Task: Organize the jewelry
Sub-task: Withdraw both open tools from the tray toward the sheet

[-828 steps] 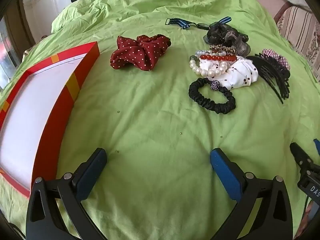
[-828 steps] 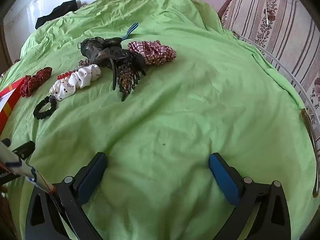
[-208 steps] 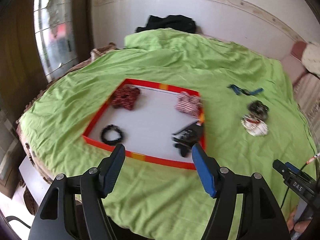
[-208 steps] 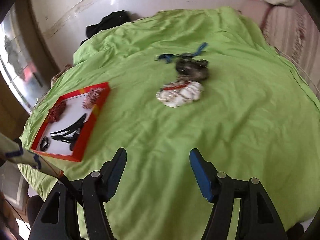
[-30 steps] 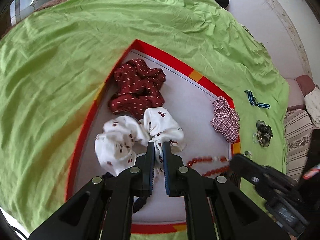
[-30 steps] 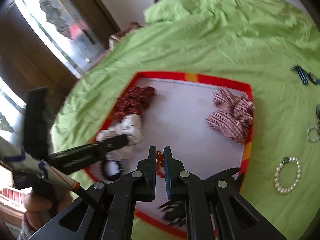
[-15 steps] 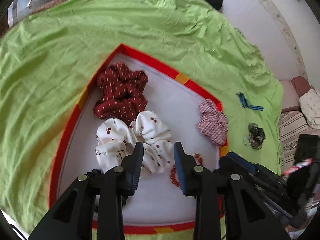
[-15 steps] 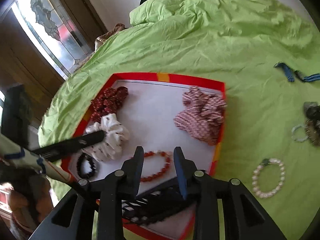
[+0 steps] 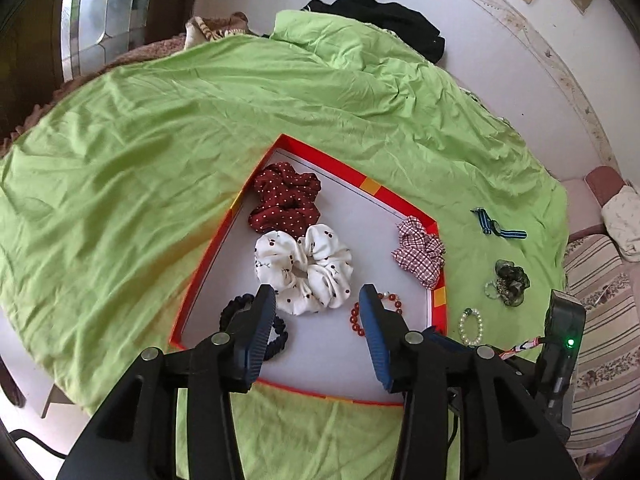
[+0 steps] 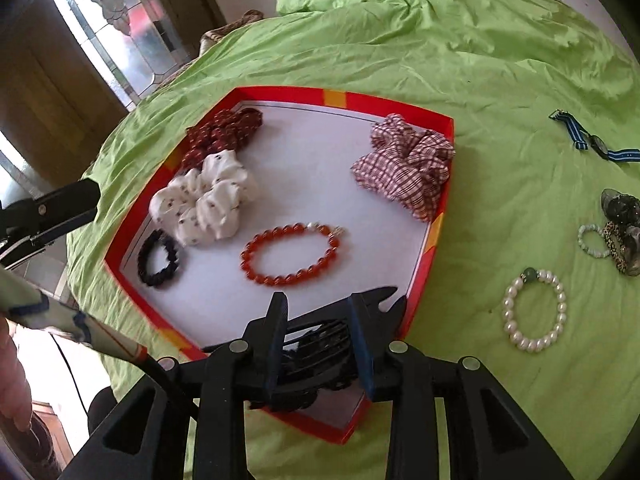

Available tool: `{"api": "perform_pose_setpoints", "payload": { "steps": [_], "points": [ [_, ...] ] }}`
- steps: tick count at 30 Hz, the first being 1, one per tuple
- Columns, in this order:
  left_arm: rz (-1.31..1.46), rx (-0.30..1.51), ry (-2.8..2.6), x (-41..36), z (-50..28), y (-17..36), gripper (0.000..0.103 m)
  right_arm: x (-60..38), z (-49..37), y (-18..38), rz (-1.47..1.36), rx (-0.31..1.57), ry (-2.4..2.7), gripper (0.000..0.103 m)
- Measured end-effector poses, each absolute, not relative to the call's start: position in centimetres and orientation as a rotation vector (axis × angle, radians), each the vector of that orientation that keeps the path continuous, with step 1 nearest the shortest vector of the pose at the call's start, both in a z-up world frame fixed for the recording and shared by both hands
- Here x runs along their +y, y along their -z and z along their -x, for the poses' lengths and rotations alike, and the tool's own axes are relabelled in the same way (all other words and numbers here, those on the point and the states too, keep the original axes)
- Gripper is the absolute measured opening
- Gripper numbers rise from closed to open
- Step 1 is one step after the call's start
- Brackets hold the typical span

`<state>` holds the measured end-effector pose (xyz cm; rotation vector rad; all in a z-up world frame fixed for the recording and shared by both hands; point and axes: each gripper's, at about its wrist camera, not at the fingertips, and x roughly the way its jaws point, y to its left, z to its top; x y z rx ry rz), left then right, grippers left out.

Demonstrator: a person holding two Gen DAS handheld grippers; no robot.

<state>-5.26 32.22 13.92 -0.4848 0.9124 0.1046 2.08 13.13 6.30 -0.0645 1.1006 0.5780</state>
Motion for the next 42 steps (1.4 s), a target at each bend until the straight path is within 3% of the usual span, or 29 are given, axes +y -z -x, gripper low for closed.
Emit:
{"api": "perform_pose_setpoints", "payload": {
  "steps": [3,6,7,15,26,42],
  "points": [
    [0.434,0.895,-0.113,30.7,6.1,-14.9,0.043,12.0,-1.4,-7.6,0.009,1.056,-0.578,0.035],
    [0.385,0.868,-0.114,29.0,7.0,-16.0,0.050,9.3,0.1,-10.2,-0.048,0.962,-0.547,0.052],
    [0.370,0.856,-0.115,28.4,7.4,-16.4,0.054,8.6,0.6,-10.7,-0.052,0.941,-0.535,0.053],
    [0.210,0.807,-0.065,20.9,8.6,-18.4,0.060,-1.2,4.4,-11.0,-0.084,0.912,-0.373,0.054],
    [0.102,0.864,0.053,11.4,7.7,-17.4,0.061,-16.9,8.3,-8.0,-0.234,0.938,-0.113,0.055],
    [0.018,1.026,0.146,3.8,-0.7,-8.8,0.061,-20.5,4.3,-5.9,-0.326,0.953,-0.145,0.059]
  ]
}}
